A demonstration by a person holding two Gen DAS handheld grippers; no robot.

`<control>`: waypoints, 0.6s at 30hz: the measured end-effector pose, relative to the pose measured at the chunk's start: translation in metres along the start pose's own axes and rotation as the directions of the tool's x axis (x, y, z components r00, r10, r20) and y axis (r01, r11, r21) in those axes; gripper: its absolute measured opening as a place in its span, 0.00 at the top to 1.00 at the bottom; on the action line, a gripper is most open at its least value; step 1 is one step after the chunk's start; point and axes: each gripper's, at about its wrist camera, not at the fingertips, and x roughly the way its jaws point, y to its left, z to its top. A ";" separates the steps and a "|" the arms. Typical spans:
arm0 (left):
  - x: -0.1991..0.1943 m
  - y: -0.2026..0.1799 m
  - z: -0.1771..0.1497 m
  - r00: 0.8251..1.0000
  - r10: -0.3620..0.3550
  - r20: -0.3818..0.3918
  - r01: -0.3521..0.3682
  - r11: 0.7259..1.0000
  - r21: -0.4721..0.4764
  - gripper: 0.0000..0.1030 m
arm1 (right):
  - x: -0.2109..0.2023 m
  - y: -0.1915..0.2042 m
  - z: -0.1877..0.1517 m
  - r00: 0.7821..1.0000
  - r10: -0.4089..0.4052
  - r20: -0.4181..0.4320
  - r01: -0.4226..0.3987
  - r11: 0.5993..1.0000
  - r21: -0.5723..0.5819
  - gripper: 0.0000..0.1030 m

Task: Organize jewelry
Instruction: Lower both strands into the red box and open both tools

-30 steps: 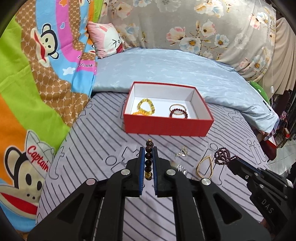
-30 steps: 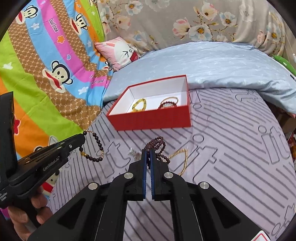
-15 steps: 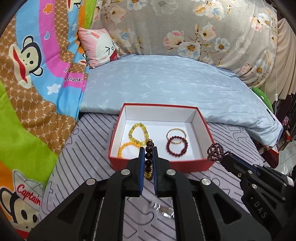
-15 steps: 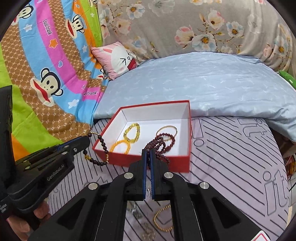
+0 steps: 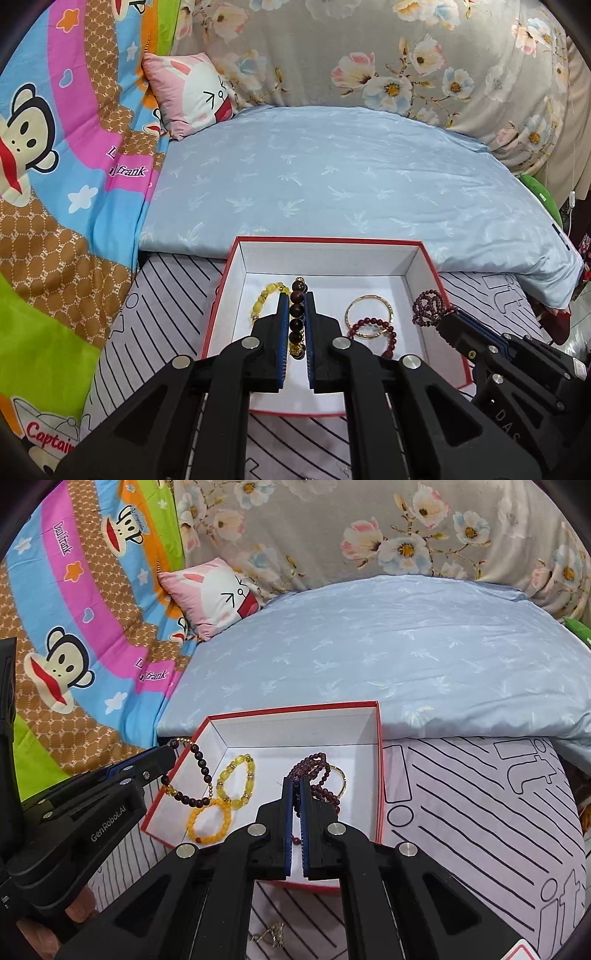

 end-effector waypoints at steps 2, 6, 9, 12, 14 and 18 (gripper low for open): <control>0.009 0.001 0.001 1.000 0.004 -0.009 -0.004 1.000 0.001 0.93 | 0.006 0.000 0.001 1.000 0.000 -0.005 0.000 1.000 -0.005 0.96; 0.023 0.004 0.002 1.000 0.009 -0.021 -0.009 1.000 -0.004 0.93 | 0.017 0.001 0.004 1.000 0.001 -0.010 -0.001 1.000 -0.009 0.96; 0.032 0.003 0.005 1.000 0.010 -0.027 -0.010 1.000 0.000 0.93 | 0.024 0.001 0.009 1.000 -0.001 -0.009 0.001 1.000 -0.013 0.96; 0.038 0.001 0.007 0.999 0.011 -0.030 -0.010 1.000 0.004 0.93 | 0.033 0.003 0.012 1.000 -0.003 -0.014 0.002 1.000 -0.019 0.96; 0.042 0.000 0.008 0.999 0.011 -0.033 -0.011 1.000 0.004 0.93 | 0.037 0.003 0.012 1.000 -0.004 -0.016 0.004 1.000 -0.029 0.96; 0.050 0.001 0.008 0.999 0.009 -0.040 -0.009 1.000 0.001 0.93 | 0.046 0.004 0.011 1.000 -0.005 -0.027 0.004 0.999 -0.034 0.96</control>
